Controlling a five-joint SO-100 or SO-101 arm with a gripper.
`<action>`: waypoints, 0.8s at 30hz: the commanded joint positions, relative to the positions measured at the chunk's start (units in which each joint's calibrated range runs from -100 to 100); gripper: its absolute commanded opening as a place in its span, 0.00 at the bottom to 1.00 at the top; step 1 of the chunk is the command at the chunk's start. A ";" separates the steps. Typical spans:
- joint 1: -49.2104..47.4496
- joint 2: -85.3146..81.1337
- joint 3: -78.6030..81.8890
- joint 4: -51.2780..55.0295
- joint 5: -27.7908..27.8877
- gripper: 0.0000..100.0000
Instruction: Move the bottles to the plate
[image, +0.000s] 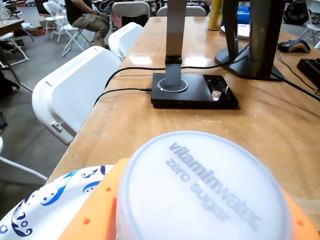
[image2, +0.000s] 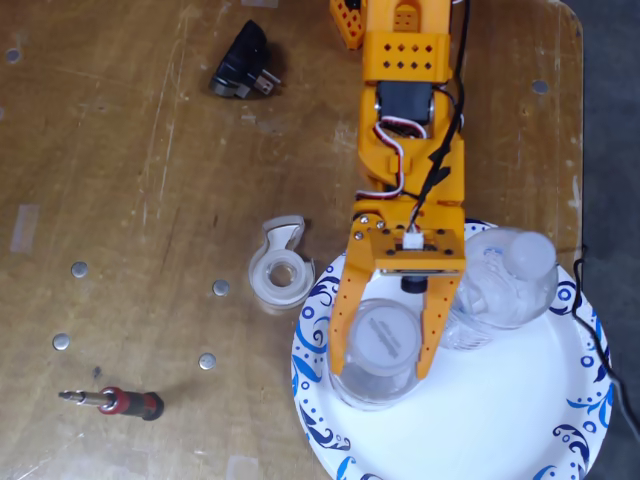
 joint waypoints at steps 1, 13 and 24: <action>0.66 -0.76 -0.13 -0.69 -0.15 0.14; -0.42 -0.84 -0.40 -0.87 -3.54 0.43; -0.74 -3.54 0.41 0.18 -4.01 0.40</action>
